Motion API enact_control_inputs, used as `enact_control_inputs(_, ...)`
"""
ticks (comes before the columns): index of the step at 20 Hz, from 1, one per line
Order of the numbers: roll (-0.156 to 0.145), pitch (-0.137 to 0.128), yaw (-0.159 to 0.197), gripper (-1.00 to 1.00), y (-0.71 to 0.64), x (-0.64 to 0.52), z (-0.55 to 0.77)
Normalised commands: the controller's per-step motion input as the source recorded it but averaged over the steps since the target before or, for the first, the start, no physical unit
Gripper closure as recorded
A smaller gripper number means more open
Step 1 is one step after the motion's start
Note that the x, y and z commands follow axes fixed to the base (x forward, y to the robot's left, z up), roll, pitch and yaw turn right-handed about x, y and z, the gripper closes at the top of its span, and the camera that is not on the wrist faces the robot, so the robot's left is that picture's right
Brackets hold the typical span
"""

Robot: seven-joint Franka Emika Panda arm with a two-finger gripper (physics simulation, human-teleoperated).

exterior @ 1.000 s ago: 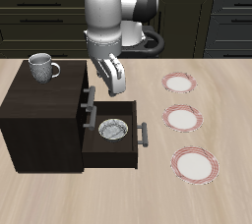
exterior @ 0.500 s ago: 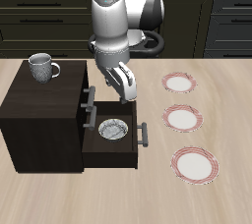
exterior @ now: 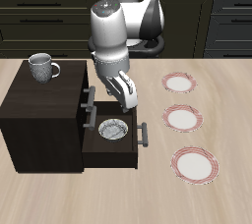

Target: Place the bowl on the nearest plate relative to the robot

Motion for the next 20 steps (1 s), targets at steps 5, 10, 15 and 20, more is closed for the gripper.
enact_control_inputs(5,-0.010,-0.004,0.004,-1.00,-0.09,0.12,-0.14)
enact_control_inputs(10,-0.012,0.032,0.014,-1.00,-0.10,0.12,-0.34)
enact_control_inputs(15,-0.008,0.046,0.011,-1.00,-0.06,0.03,-0.31)
enact_control_inputs(20,-0.007,0.034,0.025,-1.00,-0.01,-0.02,-0.28)
